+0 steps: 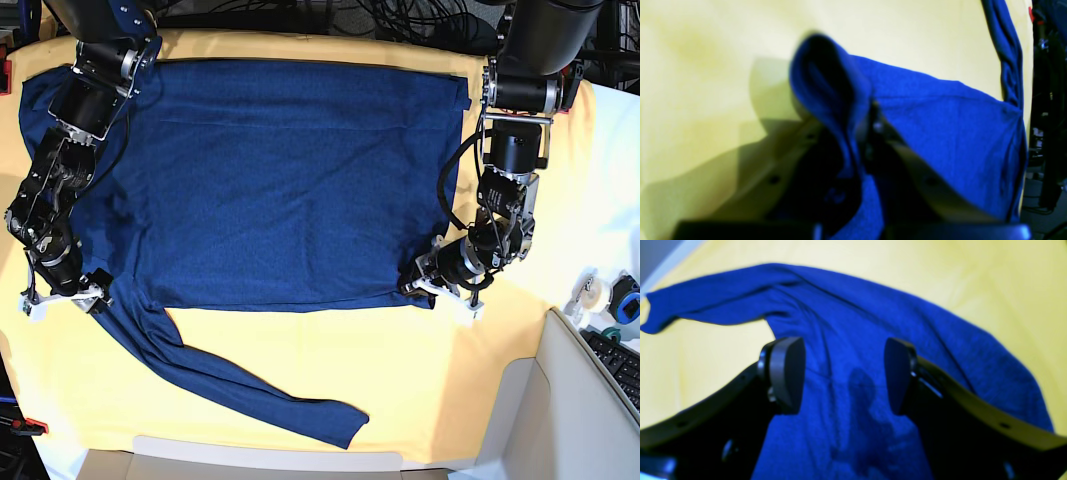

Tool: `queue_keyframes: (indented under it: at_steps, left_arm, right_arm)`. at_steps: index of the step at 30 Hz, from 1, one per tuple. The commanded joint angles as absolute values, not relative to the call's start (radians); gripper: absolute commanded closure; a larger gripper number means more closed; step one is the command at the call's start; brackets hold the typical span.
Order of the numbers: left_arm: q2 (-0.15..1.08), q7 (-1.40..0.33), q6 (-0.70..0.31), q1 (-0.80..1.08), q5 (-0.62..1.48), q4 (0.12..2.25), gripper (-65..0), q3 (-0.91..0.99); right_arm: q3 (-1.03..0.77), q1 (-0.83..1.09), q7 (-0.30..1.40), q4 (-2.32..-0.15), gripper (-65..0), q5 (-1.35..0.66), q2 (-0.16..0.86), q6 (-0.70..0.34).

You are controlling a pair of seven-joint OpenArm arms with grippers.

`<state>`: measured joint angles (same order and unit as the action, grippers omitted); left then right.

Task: Fold the T-shirt properly
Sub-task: 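Grasp the shirt's side edges near the hem with both grippers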

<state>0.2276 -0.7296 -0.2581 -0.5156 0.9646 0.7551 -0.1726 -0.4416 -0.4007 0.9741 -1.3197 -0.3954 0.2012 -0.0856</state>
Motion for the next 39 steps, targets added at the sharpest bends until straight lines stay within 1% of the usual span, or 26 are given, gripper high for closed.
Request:
queue_keyframes:
  at_steps: [1, 5, 8, 11, 14, 18, 20, 25, 29, 35, 39]
  left_arm:
    - [0.234, -0.740, -0.257, -0.529, 0.960, 0.763, 0.0, -0.174]
    - [0.236, -0.740, -0.255, -0.526, 0.960, 0.763, 0.0, -0.174]
    - [0.236, -0.740, -0.255, -0.524, 0.960, 0.763, 0.0, -0.176]
    - [0.236, -0.740, -0.255, -0.513, 0.960, 0.763, 0.0, -0.176]
    - [0.236, -0.740, -0.255, -0.512, 0.960, 0.763, 0.0, -0.176]
    - [0.236, -0.745, -0.255, -0.510, 0.960, 0.763, 0.0, -0.176]
    - [0.236, -0.745, -0.255, -0.510, 0.960, 0.763, 0.0, -0.176]
    - [0.236, -0.745, -0.255, -0.496, 0.960, 0.763, 0.0, -0.176]
    - [0.236, -0.745, -0.255, -0.496, 0.960, 0.763, 0.0, -0.176]
    - [0.236, -0.748, -0.255, -0.496, 0.960, 0.763, 0.0, -0.176]
    - [0.234, -0.748, -0.255, -0.496, 0.960, 0.763, 0.0, -0.176]
  right_arm:
    - [-0.444, -0.456, 0.952, -1.300, -37.2, -0.407, 0.222, -0.096]
    - [-0.441, -0.522, 0.926, -1.162, -37.4, -0.407, 0.271, -0.110]
    - [-0.441, -0.570, 0.878, -1.050, -37.4, -0.407, 0.321, -0.199]
    - [-0.441, -0.639, 0.839, -0.883, -37.4, -0.384, 0.372, -0.278]
    - [-0.392, -0.717, 0.774, -0.710, -37.5, -0.263, 0.398, -0.360]
    - [-0.251, -0.754, 0.644, -0.616, -37.5, -0.077, 0.404, -0.426]
    - [-0.209, -0.754, 0.604, -0.596, -37.5, -0.048, 0.404, -0.435]
    - [-0.200, -0.754, 0.595, -0.585, -37.5, -0.048, 0.414, -0.430]
    - [-0.206, -0.756, 0.593, -0.585, -37.5, -0.048, 0.453, -0.427]
    - [-0.400, -0.751, 0.593, -0.545, -37.4, -0.045, 0.475, -0.426]
    - [-0.414, -0.746, 0.593, -0.503, -37.4, -0.045, 0.469, -0.426]
